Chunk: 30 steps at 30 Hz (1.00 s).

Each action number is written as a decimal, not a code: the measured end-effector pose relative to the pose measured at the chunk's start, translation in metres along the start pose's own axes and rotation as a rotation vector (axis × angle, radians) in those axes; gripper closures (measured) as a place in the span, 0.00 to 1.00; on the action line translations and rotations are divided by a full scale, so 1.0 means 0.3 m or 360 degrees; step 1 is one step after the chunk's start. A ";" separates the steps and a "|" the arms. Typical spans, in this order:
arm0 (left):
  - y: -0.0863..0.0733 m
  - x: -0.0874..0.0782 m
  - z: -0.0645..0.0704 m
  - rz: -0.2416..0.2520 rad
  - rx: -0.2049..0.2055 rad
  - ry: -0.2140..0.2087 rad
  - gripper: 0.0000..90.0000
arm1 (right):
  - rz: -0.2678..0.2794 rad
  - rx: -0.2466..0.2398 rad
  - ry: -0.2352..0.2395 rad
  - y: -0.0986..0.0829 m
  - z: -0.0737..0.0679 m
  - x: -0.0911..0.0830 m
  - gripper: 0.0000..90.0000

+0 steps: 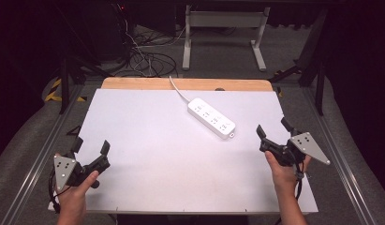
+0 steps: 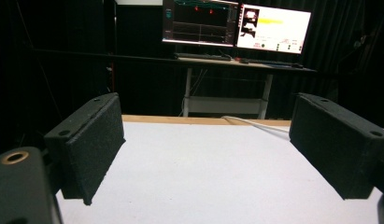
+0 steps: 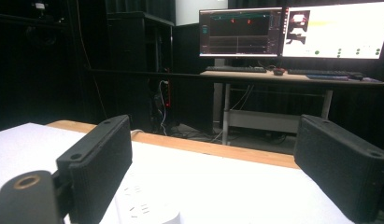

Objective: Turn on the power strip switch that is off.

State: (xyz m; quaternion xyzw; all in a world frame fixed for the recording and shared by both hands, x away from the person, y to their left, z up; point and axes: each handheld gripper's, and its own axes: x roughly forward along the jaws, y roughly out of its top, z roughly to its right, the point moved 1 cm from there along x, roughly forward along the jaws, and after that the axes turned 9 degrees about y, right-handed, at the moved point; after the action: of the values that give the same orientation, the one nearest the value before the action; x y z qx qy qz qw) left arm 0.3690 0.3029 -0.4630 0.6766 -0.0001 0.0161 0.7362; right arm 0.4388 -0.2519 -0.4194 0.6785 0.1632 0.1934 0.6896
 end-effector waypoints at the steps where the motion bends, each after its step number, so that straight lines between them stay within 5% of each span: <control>1: 0.000 0.000 0.000 0.0001 0.0003 0.0000 0.12 | 0.0003 -0.0008 -0.0003 0.000 0.000 0.000 0.13; 9: 0.000 0.000 0.000 -0.0001 0.0001 0.0000 0.12 | 0.0015 -0.0077 -0.0012 -0.007 -0.018 0.006 0.14; 30: -0.003 0.018 0.016 -0.0001 0.0003 -0.0021 0.12 | -0.0017 -0.0095 -0.0031 -0.017 -0.017 -0.009 0.16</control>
State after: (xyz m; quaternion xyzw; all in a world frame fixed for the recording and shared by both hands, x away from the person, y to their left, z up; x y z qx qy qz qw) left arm 0.3747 0.2981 -0.4633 0.6774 -0.0048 0.0113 0.7355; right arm 0.4342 -0.2490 -0.4249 0.6586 0.1544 0.1879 0.7121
